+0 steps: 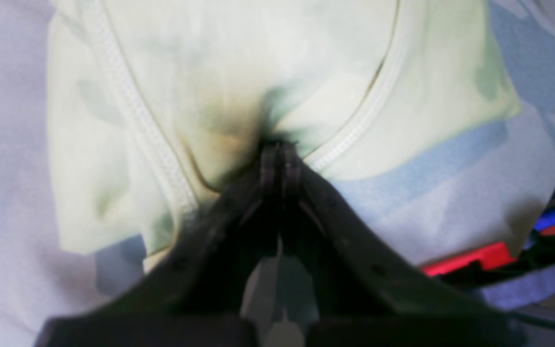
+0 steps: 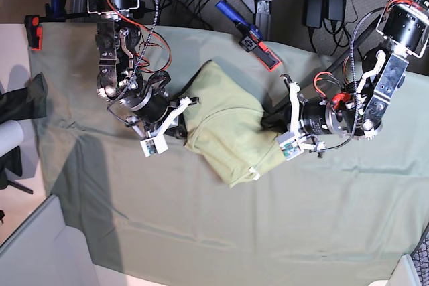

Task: Fold the T-shirt properly
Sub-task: 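Square the folded bundle by pressing its sides with both grippers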

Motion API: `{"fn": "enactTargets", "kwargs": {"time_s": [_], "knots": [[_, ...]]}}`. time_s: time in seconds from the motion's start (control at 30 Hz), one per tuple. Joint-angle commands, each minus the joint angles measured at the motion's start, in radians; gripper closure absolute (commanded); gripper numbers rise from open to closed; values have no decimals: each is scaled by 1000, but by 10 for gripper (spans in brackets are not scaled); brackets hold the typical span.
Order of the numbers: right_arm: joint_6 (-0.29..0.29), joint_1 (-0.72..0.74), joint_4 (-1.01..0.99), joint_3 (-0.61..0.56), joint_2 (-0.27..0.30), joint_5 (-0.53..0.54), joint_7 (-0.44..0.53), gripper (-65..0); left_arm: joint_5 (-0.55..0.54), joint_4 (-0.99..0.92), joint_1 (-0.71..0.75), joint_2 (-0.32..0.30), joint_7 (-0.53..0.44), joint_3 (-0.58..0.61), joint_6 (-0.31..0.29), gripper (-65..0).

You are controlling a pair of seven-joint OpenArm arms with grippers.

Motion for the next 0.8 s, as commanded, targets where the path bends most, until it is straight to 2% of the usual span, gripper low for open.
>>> {"fn": "enactTargets", "kwargs": {"time_s": [0.0, 0.2, 0.47, 0.77], "knots": [[20, -3, 23, 3, 11, 5, -7, 0, -14, 4, -28, -2, -38, -5, -9, 0], [20, -77, 113, 3, 11, 35, -20, 0, 8, -104, -80, 0, -100, -5, -9, 0], [20, -164, 233, 3, 5, 64, -46, 0, 7, -192, -144, 1, -120, -5, -9, 0], [20, -220, 270, 3, -68, 81, -53, 0, 29, -192, -148, 40, -137, -5, -9, 0]]}}
